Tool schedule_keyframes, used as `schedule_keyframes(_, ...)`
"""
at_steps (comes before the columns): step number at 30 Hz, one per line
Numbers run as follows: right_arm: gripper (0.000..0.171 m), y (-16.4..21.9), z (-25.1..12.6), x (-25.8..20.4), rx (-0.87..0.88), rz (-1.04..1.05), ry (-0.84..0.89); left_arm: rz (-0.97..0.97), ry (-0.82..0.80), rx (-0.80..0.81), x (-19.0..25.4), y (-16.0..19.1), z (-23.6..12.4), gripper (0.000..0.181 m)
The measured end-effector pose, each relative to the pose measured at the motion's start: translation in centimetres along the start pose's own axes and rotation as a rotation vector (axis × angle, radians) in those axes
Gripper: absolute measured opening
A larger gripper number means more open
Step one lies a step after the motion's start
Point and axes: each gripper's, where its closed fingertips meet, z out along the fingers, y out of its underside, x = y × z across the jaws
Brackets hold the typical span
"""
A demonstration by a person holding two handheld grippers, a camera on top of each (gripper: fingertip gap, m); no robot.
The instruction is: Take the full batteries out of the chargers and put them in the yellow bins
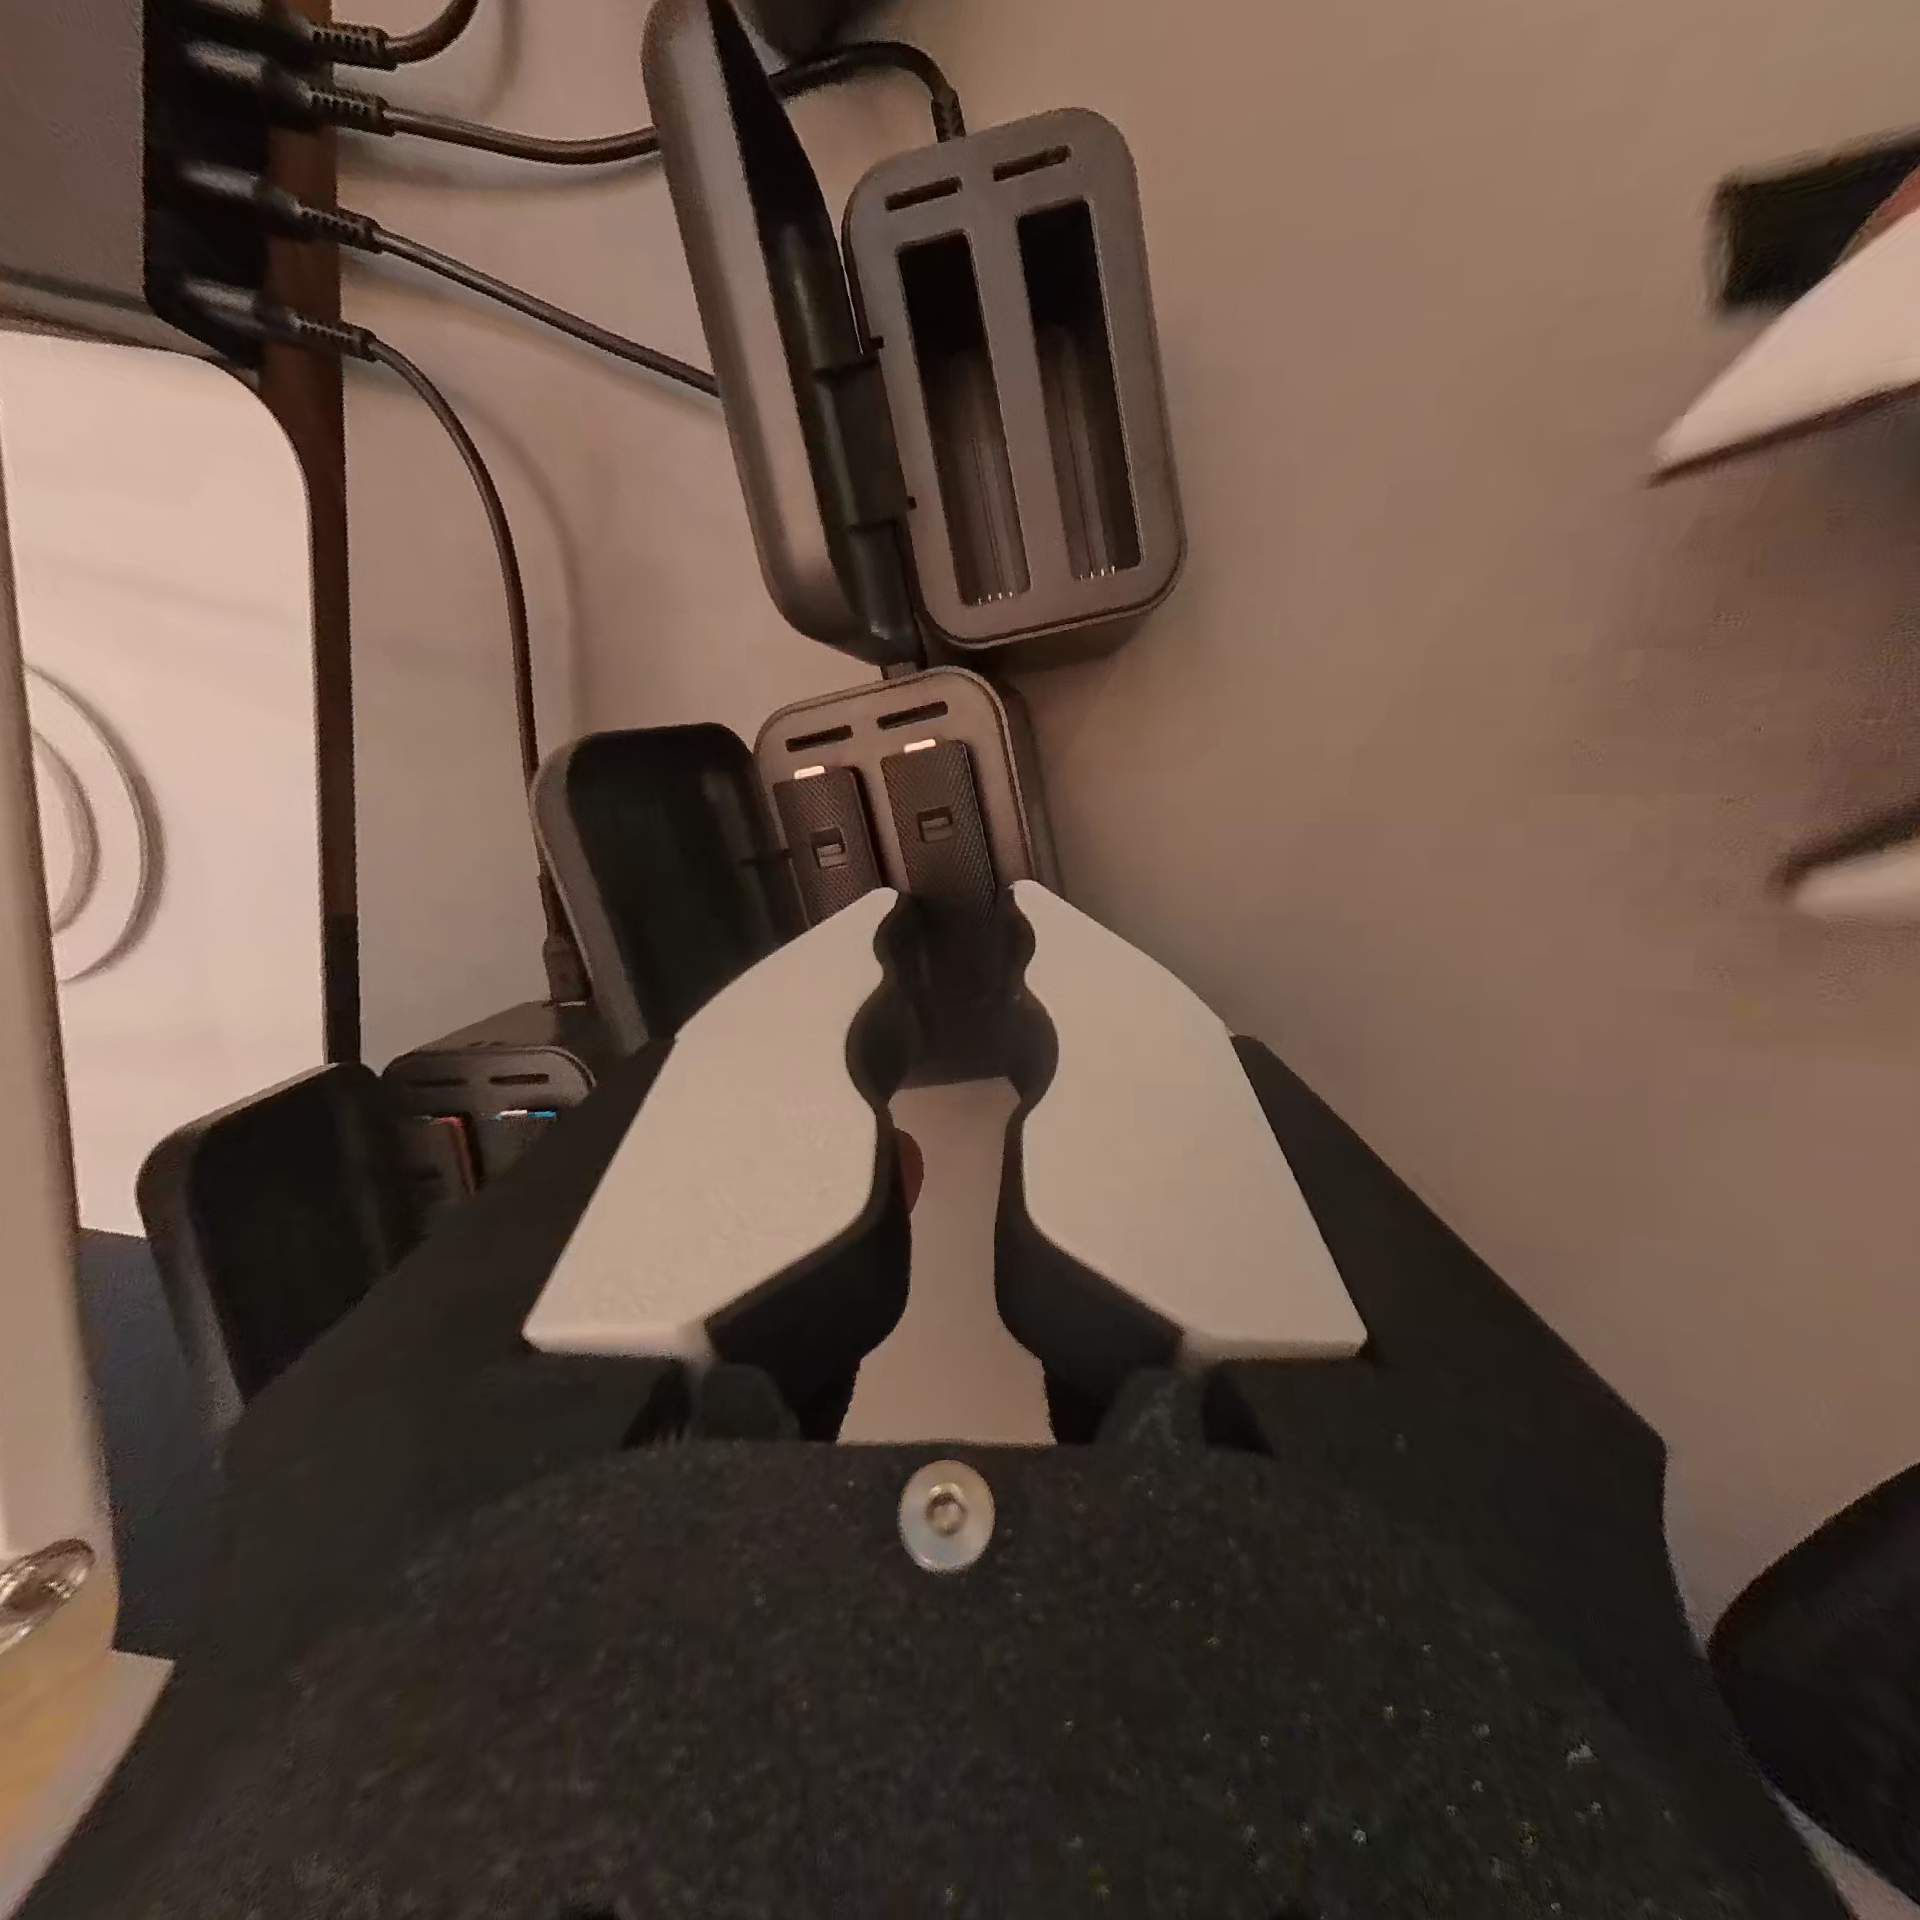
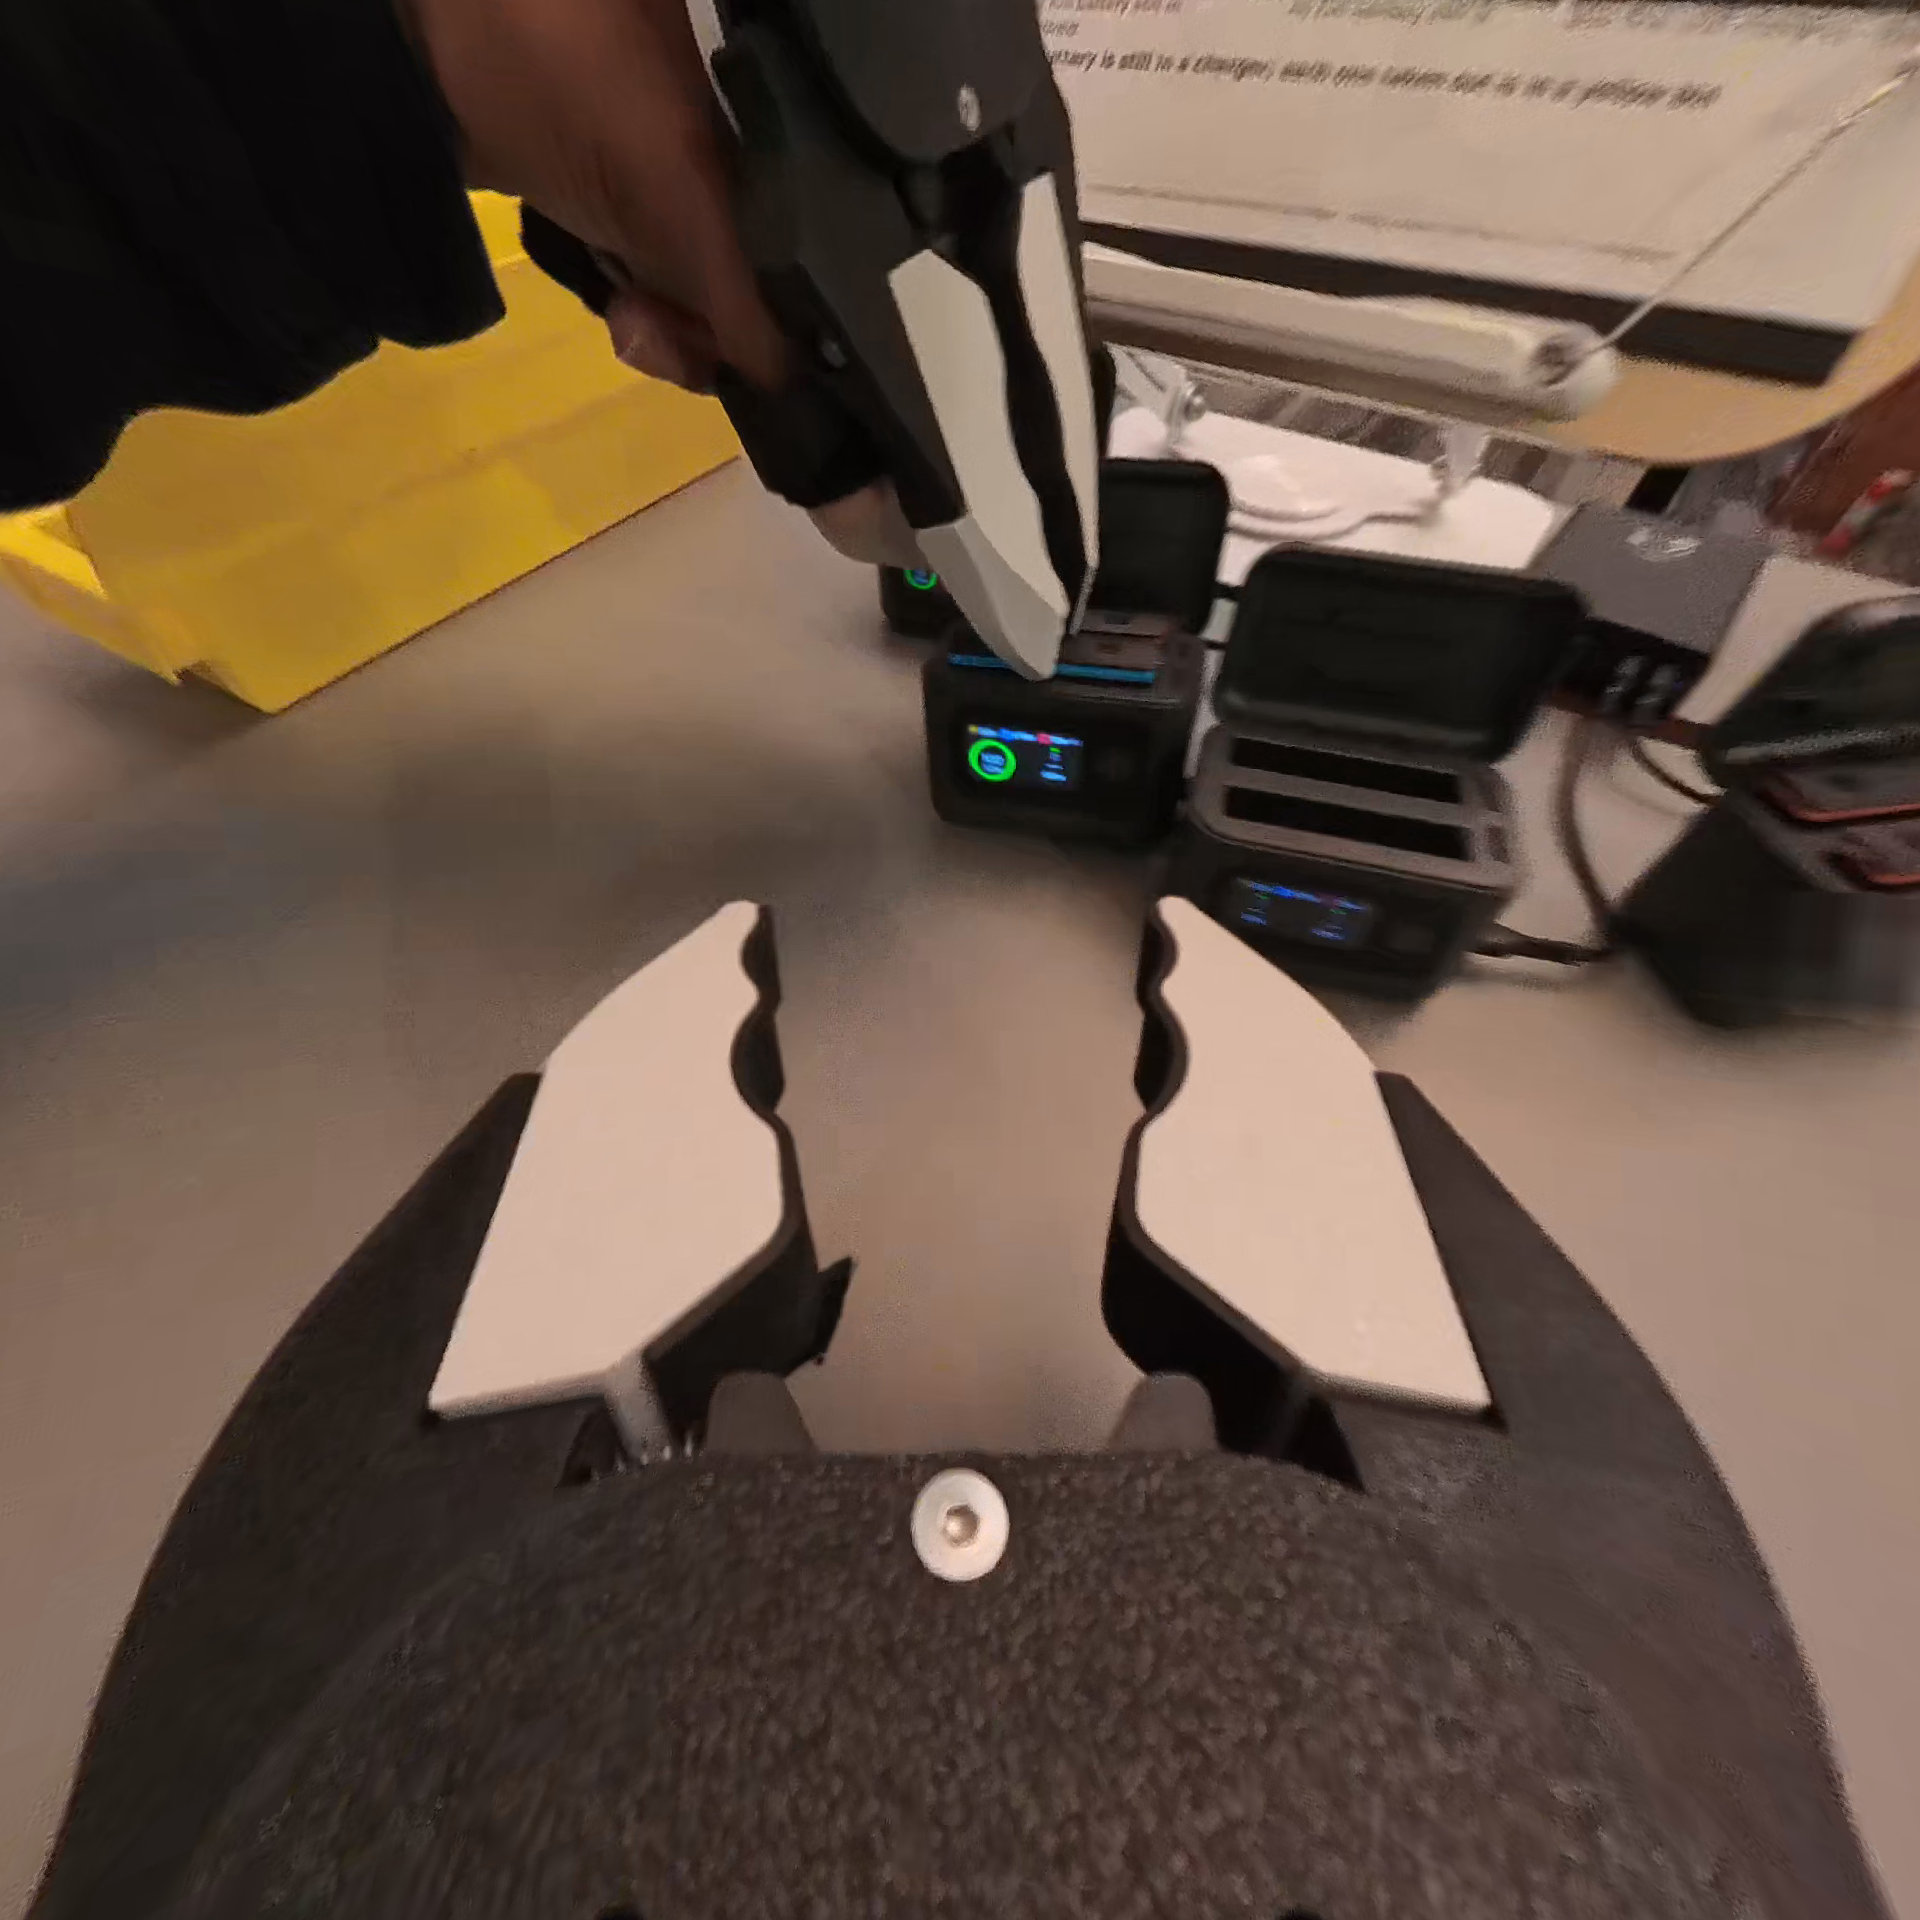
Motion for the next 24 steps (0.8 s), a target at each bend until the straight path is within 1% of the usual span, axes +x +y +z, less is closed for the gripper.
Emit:
schedule_keyframes(3, 0.076, -0.1, 3.3, -1.3, -0.024, 0.039, 0.004, -0.033, 0.006, 0.018, 0.2, 0.0, 0.0, 0.015)
schedule_keyframes(5, 0.078, -0.1, 5.0, -1.2, -0.035, 0.022, 0.038, -0.049, 0.006, 0.031, 0.3, 0.1, 0.0, 0.015)
schedule_keyframes(8, 0.087, 0.4, 7.0, -0.5, -0.079, 0.010, 0.083, -0.087, 0.020, 0.050, 0.4, 0.1, -0.2, 0.015)
schedule_keyframes(15, 0.092, -0.1, 9.5, 1.4, -0.104, -0.074, 0.160, -0.105, 0.049, 0.042, 0.6, 0.6, -0.5, 0.015)
schedule_keyframes(16, 0.094, -0.2, 9.9, 1.5, -0.109, -0.095, 0.152, -0.102, 0.055, 0.039, 0.7, 0.7, -0.5, 0.015)
schedule_keyframes(20, 0.096, 0.0, 10.9, 1.8, -0.142, -0.174, 0.161, -0.100, 0.090, 0.038, 0.9, 1.2, -0.7, 0.016)
schedule_keyframes(22, 0.089, 0.5, 11.3, 1.5, -0.179, -0.189, 0.134, -0.097, 0.100, 0.039, 0.9, 1.4, -0.8, 0.016)
schedule_keyframes(24, 0.089, 0.9, 11.6, 1.3, -0.212, -0.185, 0.102, -0.088, 0.104, 0.032, 0.9, 1.5, -0.8, 0.016)
